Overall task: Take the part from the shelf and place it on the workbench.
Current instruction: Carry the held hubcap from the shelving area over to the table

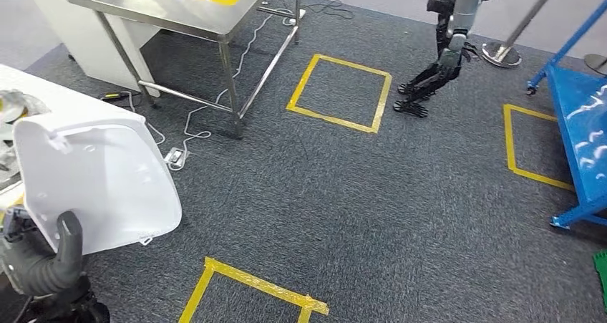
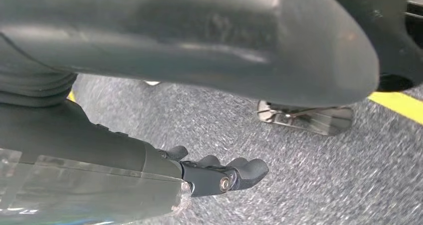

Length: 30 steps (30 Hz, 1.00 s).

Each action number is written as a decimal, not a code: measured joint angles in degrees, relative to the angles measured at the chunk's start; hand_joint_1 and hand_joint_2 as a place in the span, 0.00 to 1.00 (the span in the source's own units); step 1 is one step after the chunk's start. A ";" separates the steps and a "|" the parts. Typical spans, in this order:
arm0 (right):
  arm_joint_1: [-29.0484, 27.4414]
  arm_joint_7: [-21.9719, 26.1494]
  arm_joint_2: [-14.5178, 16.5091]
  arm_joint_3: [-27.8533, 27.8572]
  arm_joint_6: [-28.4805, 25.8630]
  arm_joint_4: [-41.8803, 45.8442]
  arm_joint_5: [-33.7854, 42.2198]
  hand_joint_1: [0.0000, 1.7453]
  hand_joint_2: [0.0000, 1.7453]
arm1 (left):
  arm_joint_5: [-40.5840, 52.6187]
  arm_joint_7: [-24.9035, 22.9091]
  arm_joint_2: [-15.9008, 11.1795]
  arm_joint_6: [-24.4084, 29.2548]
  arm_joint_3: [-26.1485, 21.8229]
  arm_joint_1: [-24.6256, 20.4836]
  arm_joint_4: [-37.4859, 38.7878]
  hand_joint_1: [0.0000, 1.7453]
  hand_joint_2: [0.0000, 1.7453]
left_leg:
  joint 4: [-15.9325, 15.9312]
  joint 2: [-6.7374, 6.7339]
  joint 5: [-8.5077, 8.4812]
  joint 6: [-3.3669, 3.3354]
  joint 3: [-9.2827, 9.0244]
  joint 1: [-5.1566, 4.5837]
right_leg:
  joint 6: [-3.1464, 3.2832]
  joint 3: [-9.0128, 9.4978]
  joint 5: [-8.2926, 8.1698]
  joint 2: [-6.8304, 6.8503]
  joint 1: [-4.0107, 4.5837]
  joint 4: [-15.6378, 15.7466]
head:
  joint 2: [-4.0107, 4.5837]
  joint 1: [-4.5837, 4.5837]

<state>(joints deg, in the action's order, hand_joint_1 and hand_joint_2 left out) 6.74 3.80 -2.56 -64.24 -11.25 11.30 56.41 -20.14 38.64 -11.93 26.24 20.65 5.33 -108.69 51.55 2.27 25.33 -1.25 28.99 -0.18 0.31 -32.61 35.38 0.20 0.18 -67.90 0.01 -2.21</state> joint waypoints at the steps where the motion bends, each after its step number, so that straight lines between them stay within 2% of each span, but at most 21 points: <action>1: 0.05 -0.05 -0.02 0.00 0.03 0.00 0.05 0.00 0.00 | -0.01 -0.15 0.00 0.10 0.01 -0.07 0.09 1.00 1.00 | -0.03 0.86 -0.13 -0.02 -0.02 -0.08 | 0.58 1.58 -2.41 -0.44 0.44 3.84 | 0.00 -0.18; 3: 0.27 0.12 -0.20 0.00 0.10 -0.01 0.32 0.00 0.00 | 0.01 -0.51 -0.01 0.08 0.02 -0.49 0.21 1.00 1.00 | -0.10 2.40 -0.47 0.03 0.04 -0.07 | 1.78 5.51 -6.84 -2.15 1.46 13.18 | -0.01 -0.43; 4: 0.39 0.53 -0.32 0.00 0.07 -0.01 0.51 0.00 0.00 | -0.01 -0.74 -0.01 -0.07 0.03 -0.78 0.26 1.00 1.00 | -0.11 3.11 -0.63 0.14 0.16 -0.10 | 2.28 6.80 -8.04 -2.82 1.84 16.35 | 0.00 -0.71; 5: 0.50 1.26 -0.43 0.00 -0.05 -0.01 0.71 0.00 0.00 | -0.10 -1.03 -0.02 -0.40 0.04 -1.07 0.34 1.00 1.00 | -0.14 3.79 -0.79 0.29 0.31 -0.14 | 2.62 7.44 -8.55 -3.14 2.05 18.03 | -0.01 -0.90; 7: 0.75 3.40 -0.40 0.01 -0.52 0.01 1.09 0.00 0.00 | -0.48 -1.55 -0.03 -1.37 0.07 -1.68 0.63 1.00 1.00 | -0.13 4.73 -1.07 0.64 0.71 -0.34 | 2.84 7.66 -9.11 -2.30 1.91 19.08 | 0.00 -1.27; 9: 1.06 4.98 -0.26 0.02 -0.99 0.02 1.50 0.00 0.00 | -0.76 -1.82 -0.02 -2.01 0.12 -2.46 1.01 1.00 1.00 | 1.78 2.05 0.44 0.89 1.95 -0.51 | 2.62 7.84 -9.98 -1.17 1.60 20.03 | 0.00 -1.07; 11: 1.17 5.16 -0.24 0.05 -1.11 0.02 1.73 0.00 0.00 | -0.85 -1.81 0.02 -2.03 0.22 -3.22 1.47 1.00 1.00 | 8.64 -1.62 4.83 1.44 5.13 -0.22 | 2.41 7.76 -10.47 -0.27 1.45 20.50 | -0.01 -0.57; 12: 1.02 4.83 -0.26 0.06 -1.08 0.02 1.75 0.00 0.00 | -0.90 -1.72 0.03 -1.95 0.28 -3.47 1.74 1.00 1.00 | 13.17 -2.17 7.10 1.89 7.13 0.13 | 2.38 7.62 -10.49 0.18 1.39 20.46 | 0.00 -0.27; 13: 0.80 4.36 -0.27 0.07 -1.02 0.01 1.74 0.00 0.00 | -0.92 -1.59 0.04 -1.85 0.32 -3.53 1.99 1.00 1.00 | 16.81 -2.32 8.45 2.35 8.71 0.45 | 2.25 7.53 -10.43 0.69 1.26 20.33 | 0.00 -0.15; 14: 0.59 3.87 -0.27 0.07 -0.95 -0.01 1.73 0.00 0.00 | -0.95 -1.49 0.04 -1.76 0.36 -3.54 2.21 1.00 1.00 | 18.69 -2.33 8.71 2.79 9.50 0.71 | 2.08 7.45 -10.31 1.14 1.09 20.16 | 0.00 -0.08; 15: 0.45 3.48 -0.26 0.07 -0.87 -0.02 1.72 0.00 0.00 | -0.95 -1.39 0.04 -1.68 0.39 -3.56 2.41 1.00 1.00 | 18.12 -2.51 7.73 3.28 9.12 0.97 | 1.80 7.40 -10.10 1.57 0.84 19.88 | 0.01 -0.03; 16: 0.43 3.28 -0.23 0.07 -0.81 -0.02 1.72 0.00 0.00 | -0.95 -1.35 0.04 -1.63 0.42 -3.60 2.59 1.00 1.00 | 15.04 -3.01 5.75 3.75 7.47 1.22 | 1.43 7.40 -9.81 1.93 0.50 19.51 | 0.01 -0.01; 18: 0.56 3.43 -0.21 0.07 -0.81 -0.01 1.81 0.00 0.00 | -0.94 -1.33 0.05 -1.56 0.52 -3.83 2.90 1.00 1.00 | 6.30 -5.49 1.99 4.61 2.82 1.43 | 0.44 7.50 -9.01 2.43 -0.09 18.60 | 0.01 0.30; 20: 0.65 3.85 -0.27 0.07 -0.89 0.01 2.02 0.00 0.00 | -0.93 -1.35 0.07 -1.53 0.65 -4.26 3.10 1.00 1.00 | 1.60 -7.16 0.89 4.03 0.43 1.25 | -0.26 7.60 -8.39 2.93 -0.18 17.96 | 0.00 0.91; 22: 0.56 4.21 -0.23 0.07 -0.93 0.02 2.31 0.00 0.00 | -0.93 -1.45 0.07 -1.54 0.73 -4.77 3.17 1.00 1.00 | 1.20 -6.31 0.99 2.66 0.40 1.02 | -0.34 7.73 -8.22 3.82 -0.11 17.77 | -0.01 0.91; 24: 0.40 4.52 -0.04 0.07 -0.93 0.03 2.55 0.00 0.00 | -0.89 -1.93 0.07 -1.61 0.80 -5.65 3.26 1.00 1.00 | 1.06 -4.87 0.76 1.82 0.49 0.97 | -0.54 7.20 -6.79 3.42 -0.25 16.20 | -0.01 0.54; 25: 0.35 4.65 0.05 0.07 -0.93 0.03 2.62 0.00 0.00 | -0.80 -2.43 0.07 -1.65 0.86 -6.40 3.36 1.00 1.00 | 0.92 -4.08 0.55 1.43 0.51 0.98 | -0.76 6.13 -5.06 2.63 -0.32 13.59 | 0.00 0.35; 27: 0.32 4.80 0.19 0.07 -0.93 0.03 2.67 0.00 0.00 | -0.51 -3.75 0.06 -1.66 0.98 -8.03 3.58 1.00 1.00 | 0.67 -2.54 0.18 0.91 0.58 0.90 | -1.00 2.27 -0.64 0.83 -0.33 4.88 | 0.00 -0.35; 28: 0.33 4.81 0.23 0.07 -0.93 0.02 2.66 0.00 0.00 | -0.34 -4.32 0.04 -1.63 1.04 -8.56 3.65 1.00 1.00 | 0.61 -1.77 0.06 0.74 0.62 0.78 | -0.88 0.22 0.90 0.52 -0.28 0.58 | 0.01 -0.83; 29: 0.35 4.81 0.27 0.07 -0.93 0.02 2.62 0.00 0.00 | -0.20 -4.78 0.02 -1.59 1.09 -8.86 3.71 1.00 1.00 | 0.60 -0.98 -0.03 0.64 0.65 0.64 | -0.60 -1.18 1.37 0.36 -0.18 -2.04 | 0.00 -1.19; 30: 0.37 4.81 0.30 0.07 -0.92 0.03 2.59 0.00 0.00 | -0.10 -5.10 -0.01 -1.56 1.14 -9.02 3.76 1.00 1.00 | 0.59 -0.22 -0.13 0.59 0.67 0.49 | -0.21 -1.66 0.75 0.21 0.00 -2.52 | 0.00 -1.45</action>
<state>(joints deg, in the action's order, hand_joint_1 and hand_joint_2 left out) 7.11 8.61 -2.26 -64.17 -12.17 11.33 59.00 -20.24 33.54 -11.94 24.69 21.79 -3.69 -104.93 52.13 2.05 25.20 -0.66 29.66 0.31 0.10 -34.27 36.13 0.41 0.18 -70.42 0.02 -3.66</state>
